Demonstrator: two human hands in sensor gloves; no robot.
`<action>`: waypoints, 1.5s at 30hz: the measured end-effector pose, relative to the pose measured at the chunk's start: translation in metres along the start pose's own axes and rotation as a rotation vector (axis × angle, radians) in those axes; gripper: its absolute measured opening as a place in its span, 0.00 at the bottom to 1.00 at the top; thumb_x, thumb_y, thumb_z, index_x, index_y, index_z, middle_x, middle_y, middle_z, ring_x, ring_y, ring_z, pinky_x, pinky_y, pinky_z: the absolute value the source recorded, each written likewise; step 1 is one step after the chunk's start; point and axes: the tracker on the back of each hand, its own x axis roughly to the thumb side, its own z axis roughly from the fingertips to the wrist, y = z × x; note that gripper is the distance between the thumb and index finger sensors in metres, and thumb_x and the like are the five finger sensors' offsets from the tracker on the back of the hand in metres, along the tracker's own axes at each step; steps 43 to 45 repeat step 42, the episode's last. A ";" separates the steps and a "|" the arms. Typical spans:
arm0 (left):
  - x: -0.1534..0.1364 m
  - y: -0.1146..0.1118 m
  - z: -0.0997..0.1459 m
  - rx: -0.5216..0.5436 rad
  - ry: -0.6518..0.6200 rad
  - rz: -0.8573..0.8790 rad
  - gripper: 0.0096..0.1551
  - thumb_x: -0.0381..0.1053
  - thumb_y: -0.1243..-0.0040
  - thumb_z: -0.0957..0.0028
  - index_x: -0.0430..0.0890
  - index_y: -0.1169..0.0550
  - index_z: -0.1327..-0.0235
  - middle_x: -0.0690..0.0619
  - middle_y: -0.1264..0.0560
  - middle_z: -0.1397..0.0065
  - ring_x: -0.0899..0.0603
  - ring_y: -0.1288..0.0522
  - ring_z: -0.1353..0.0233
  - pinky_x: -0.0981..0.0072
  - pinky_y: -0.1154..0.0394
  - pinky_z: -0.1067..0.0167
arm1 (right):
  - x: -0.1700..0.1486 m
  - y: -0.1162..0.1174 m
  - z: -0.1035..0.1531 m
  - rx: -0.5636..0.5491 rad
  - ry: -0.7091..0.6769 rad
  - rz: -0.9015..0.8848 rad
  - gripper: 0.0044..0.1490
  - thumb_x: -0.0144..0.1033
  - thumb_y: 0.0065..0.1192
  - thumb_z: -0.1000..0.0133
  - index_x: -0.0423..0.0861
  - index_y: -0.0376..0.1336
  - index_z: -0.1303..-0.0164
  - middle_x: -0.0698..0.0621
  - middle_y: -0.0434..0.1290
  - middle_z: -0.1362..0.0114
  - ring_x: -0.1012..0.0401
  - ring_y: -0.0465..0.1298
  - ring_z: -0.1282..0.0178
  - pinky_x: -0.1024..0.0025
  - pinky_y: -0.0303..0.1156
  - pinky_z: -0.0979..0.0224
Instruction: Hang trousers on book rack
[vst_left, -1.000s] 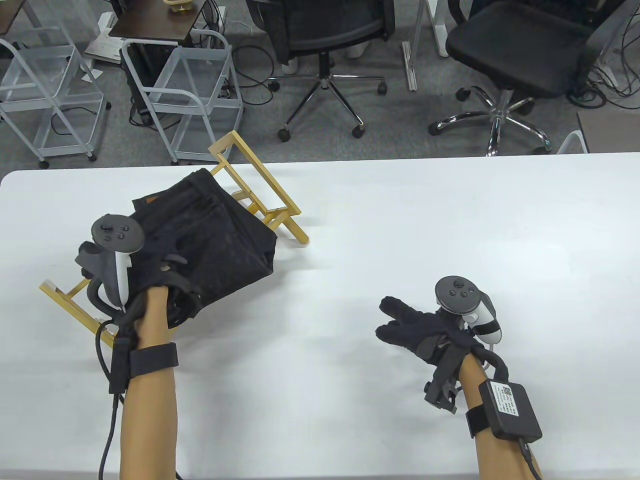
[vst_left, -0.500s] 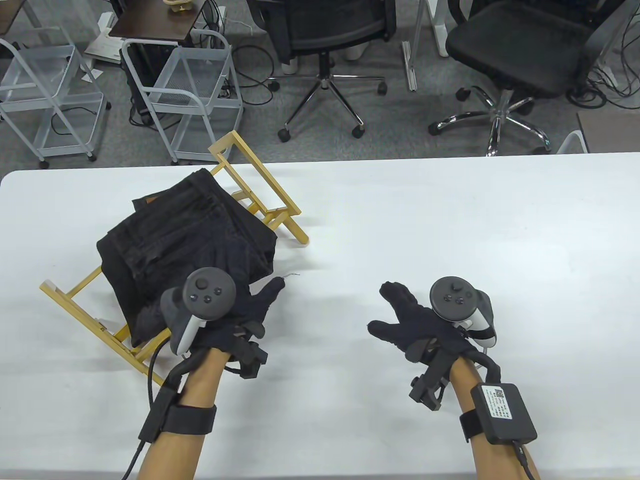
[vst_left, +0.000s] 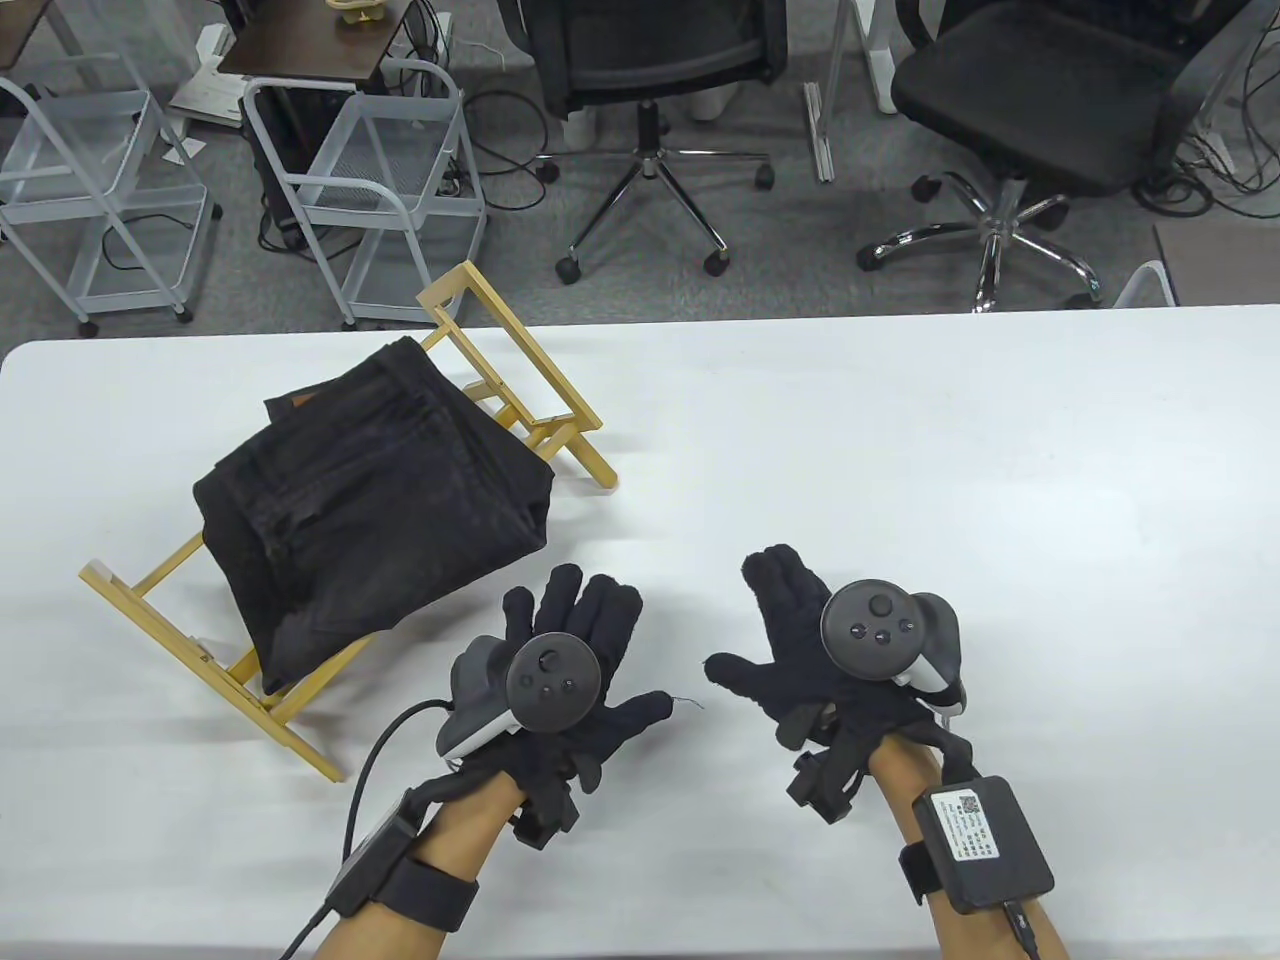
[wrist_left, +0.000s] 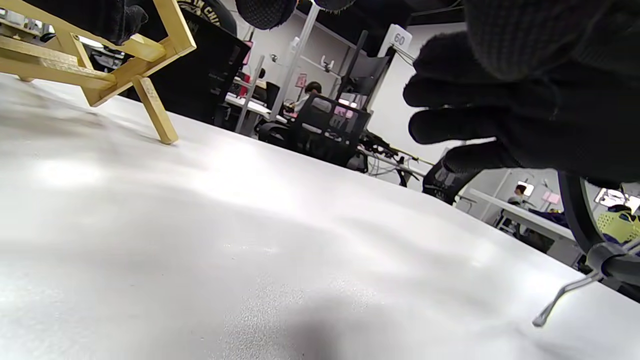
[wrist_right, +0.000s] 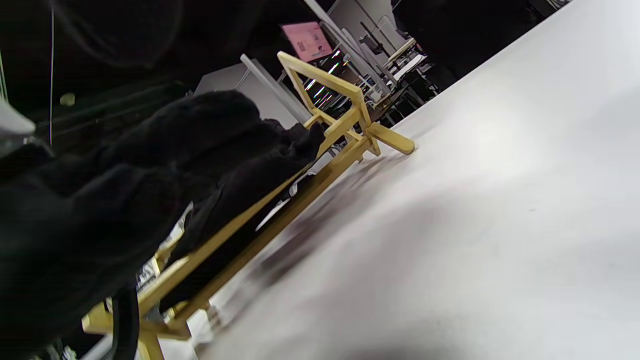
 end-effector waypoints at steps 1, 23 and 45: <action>-0.001 -0.002 -0.001 -0.012 -0.001 -0.005 0.58 0.75 0.44 0.61 0.48 0.50 0.25 0.46 0.47 0.15 0.31 0.58 0.15 0.26 0.67 0.31 | 0.003 0.003 0.000 0.011 -0.011 0.052 0.68 0.68 0.60 0.56 0.34 0.38 0.24 0.29 0.37 0.18 0.28 0.45 0.22 0.20 0.42 0.34; -0.011 -0.005 -0.007 -0.033 -0.024 -0.021 0.58 0.75 0.44 0.62 0.52 0.51 0.25 0.50 0.50 0.14 0.33 0.60 0.14 0.28 0.68 0.30 | 0.001 0.030 -0.002 0.079 -0.042 0.386 0.69 0.72 0.51 0.59 0.39 0.31 0.27 0.32 0.32 0.19 0.30 0.38 0.21 0.21 0.35 0.34; -0.012 -0.005 0.000 -0.041 -0.015 -0.010 0.58 0.75 0.44 0.62 0.51 0.51 0.25 0.50 0.49 0.14 0.33 0.59 0.14 0.27 0.68 0.30 | 0.005 0.034 0.000 0.093 -0.034 0.417 0.69 0.72 0.51 0.59 0.38 0.32 0.26 0.31 0.33 0.19 0.29 0.41 0.21 0.21 0.37 0.34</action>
